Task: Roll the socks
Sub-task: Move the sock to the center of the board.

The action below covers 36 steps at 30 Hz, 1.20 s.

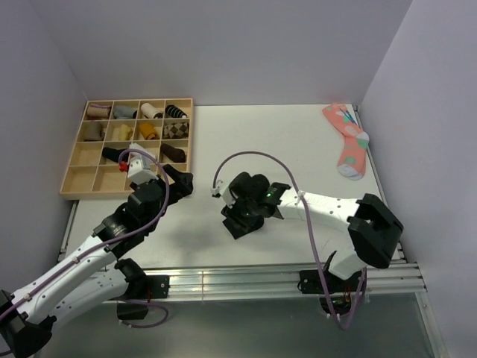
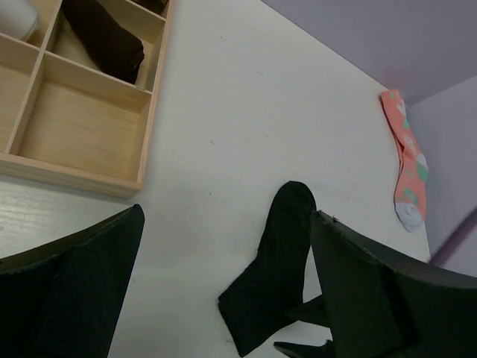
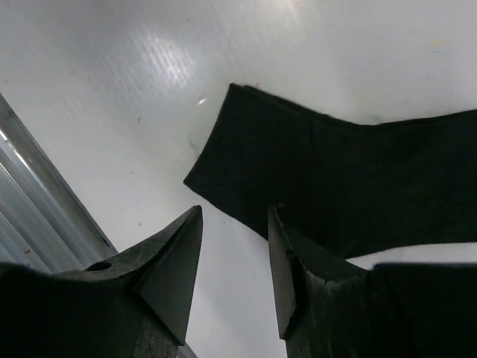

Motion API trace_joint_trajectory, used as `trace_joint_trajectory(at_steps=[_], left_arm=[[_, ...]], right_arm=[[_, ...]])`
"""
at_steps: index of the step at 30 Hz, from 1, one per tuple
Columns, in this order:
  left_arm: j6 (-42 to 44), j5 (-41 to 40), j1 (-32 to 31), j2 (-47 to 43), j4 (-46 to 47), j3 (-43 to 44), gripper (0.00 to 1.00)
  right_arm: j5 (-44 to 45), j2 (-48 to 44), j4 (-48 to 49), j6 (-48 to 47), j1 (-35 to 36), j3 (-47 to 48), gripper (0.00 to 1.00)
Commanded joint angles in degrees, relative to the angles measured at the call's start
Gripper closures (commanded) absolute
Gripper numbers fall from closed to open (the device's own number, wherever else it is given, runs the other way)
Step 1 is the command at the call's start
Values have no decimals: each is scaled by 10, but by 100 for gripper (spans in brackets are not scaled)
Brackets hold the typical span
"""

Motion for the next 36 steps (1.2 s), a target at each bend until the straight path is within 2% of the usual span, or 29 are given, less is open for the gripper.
trace_joint_trajectory(at_steps=[1,7,23,25,31,36], left_arm=[[-19,-15,2,-23,-10,-7,0],[-14,-18,2,-34,-16,-11,1],[-1,-14,2,-23,0,-20,0],[1,-14,2,-18,0,-19,1],[6,-12,2,-10,2,-16,0],[4,-8,2,-9,2,-19,1]], right_arm=[[20,36,-2,12,27,10,53],[31,89,-3,16,64,29,54],[43,152,10,21,67,61,49],[49,152,6,15,65,62,53],[36,150,-3,-27,24,63,62],[-60,152,-38,-100,-38,78,66]])
